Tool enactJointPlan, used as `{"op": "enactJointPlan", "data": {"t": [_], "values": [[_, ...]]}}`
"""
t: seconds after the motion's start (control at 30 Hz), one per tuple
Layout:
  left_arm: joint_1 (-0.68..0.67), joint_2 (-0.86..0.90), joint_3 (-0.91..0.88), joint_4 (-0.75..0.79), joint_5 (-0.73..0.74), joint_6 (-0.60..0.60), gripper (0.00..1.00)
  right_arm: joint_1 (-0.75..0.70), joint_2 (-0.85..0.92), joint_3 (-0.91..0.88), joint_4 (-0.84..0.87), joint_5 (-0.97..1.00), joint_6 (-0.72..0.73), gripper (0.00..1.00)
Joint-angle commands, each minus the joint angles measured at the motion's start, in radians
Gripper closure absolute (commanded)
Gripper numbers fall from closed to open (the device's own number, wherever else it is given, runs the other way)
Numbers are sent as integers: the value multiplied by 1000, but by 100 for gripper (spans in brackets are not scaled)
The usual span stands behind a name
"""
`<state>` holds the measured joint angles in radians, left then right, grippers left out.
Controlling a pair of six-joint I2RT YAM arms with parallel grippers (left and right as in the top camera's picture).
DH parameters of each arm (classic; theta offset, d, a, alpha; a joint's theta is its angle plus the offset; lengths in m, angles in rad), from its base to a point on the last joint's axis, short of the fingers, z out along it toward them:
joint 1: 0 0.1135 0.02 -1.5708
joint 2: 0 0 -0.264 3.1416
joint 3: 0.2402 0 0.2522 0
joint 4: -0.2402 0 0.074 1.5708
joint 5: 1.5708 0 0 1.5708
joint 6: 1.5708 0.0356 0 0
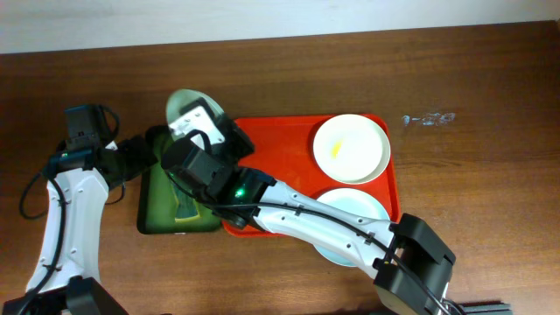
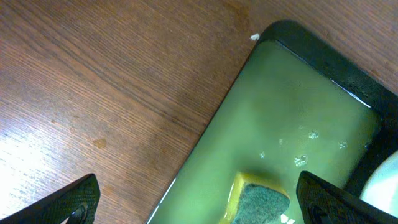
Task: Clean dirty plates on tray and stack at the side
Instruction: 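Lift the pale green plate with the right gripper and tilt it over the green tray, then carry the pale green plate right and set it on the table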
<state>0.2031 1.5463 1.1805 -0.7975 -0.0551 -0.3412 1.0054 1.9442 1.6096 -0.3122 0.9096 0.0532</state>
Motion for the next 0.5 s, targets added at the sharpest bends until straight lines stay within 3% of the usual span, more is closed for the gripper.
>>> {"op": "enactJointPlan", "data": {"t": [0.0, 0.1, 0.13, 0.27, 0.37, 0.47], "values": [[1, -17, 20, 2, 7, -3, 1, -58, -6, 6, -122, -213, 399, 96], [1, -17, 20, 2, 7, -3, 1, -199, -12, 6, -243, -559, 618, 96], [1, -17, 20, 2, 7, -3, 1, -253, -20, 6, -262, -663, 625, 96], [1, -17, 20, 2, 7, -3, 1, -549, -54, 6, -448, -946, 613, 96], [1, -17, 20, 2, 7, -3, 1, -780, -55, 6, -540, -1183, 506, 96], [1, -17, 20, 2, 7, -3, 1, -1034, -55, 6, -669, -1288, 496, 96]]}}
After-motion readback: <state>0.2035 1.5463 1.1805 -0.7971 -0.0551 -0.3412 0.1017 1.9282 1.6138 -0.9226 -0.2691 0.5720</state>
